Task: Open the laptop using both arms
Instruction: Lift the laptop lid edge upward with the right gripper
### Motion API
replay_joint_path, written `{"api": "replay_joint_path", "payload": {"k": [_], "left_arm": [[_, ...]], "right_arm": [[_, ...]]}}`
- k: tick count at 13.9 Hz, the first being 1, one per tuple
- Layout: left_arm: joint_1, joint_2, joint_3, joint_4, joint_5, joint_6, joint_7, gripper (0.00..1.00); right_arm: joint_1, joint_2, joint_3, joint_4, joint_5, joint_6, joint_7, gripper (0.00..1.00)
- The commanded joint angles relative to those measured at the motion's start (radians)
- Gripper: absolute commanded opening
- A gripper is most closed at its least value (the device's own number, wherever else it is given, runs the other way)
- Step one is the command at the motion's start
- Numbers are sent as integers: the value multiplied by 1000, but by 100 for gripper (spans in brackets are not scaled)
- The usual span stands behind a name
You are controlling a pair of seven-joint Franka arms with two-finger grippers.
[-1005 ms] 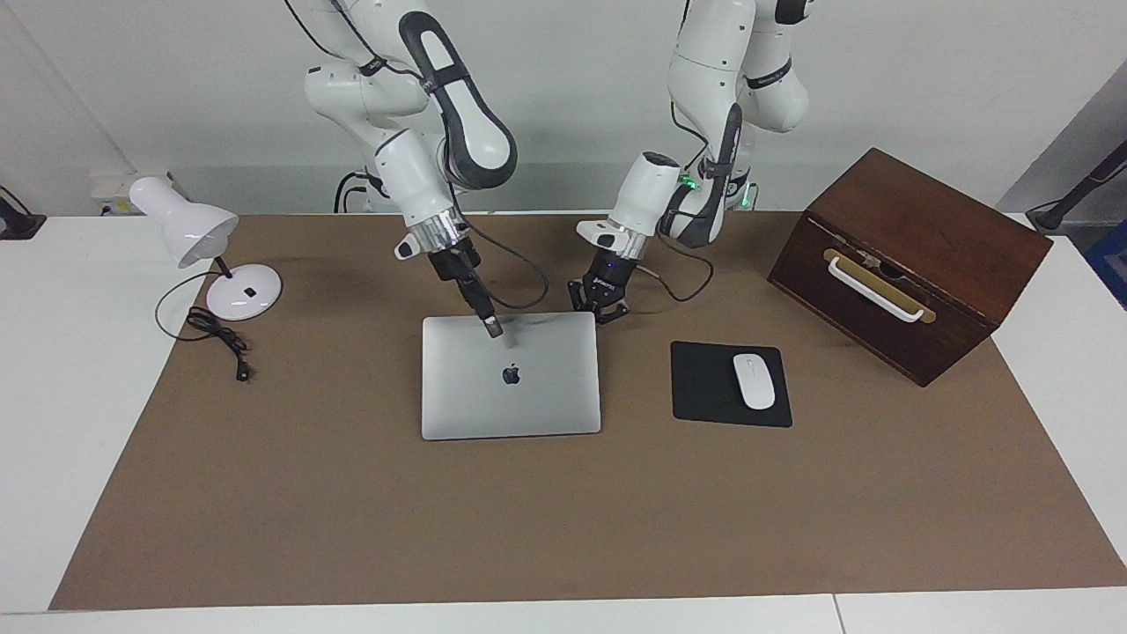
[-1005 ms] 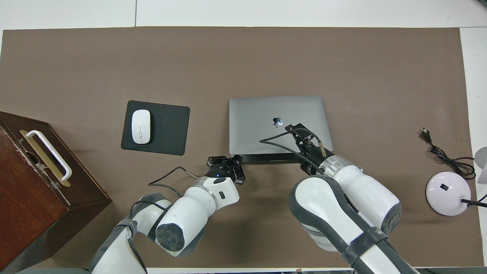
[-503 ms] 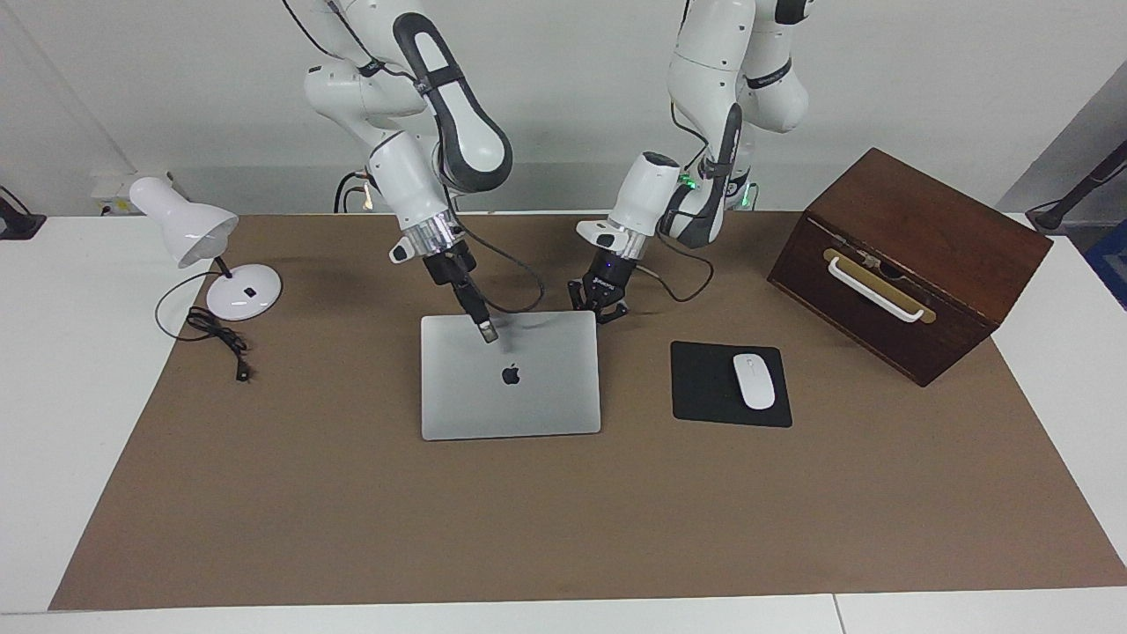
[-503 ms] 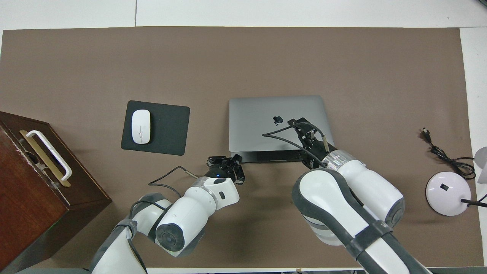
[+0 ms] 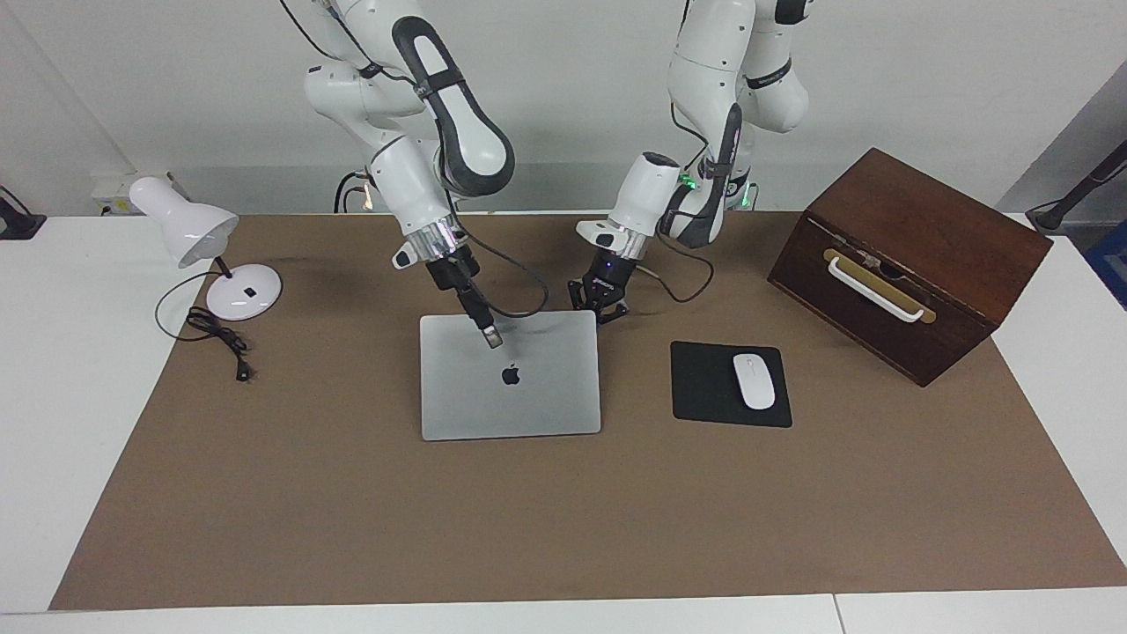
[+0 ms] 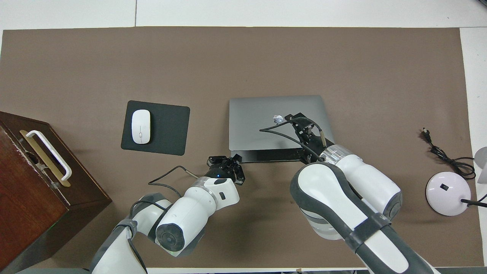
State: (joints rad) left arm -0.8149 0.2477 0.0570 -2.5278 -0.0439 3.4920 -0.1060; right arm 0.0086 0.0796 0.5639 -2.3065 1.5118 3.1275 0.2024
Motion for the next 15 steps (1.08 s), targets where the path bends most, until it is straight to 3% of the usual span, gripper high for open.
{"api": "replay_joint_path", "payload": {"k": [1,15], "left_arm": [[13,55,-2,20,-13,12,32,0],[13,59,9,20,-13,12,40,0]], "right_arm": [[-18,37,8,56,-5,17,-41,100],[-18,45,4,65,-56,9,-44,100]]}}
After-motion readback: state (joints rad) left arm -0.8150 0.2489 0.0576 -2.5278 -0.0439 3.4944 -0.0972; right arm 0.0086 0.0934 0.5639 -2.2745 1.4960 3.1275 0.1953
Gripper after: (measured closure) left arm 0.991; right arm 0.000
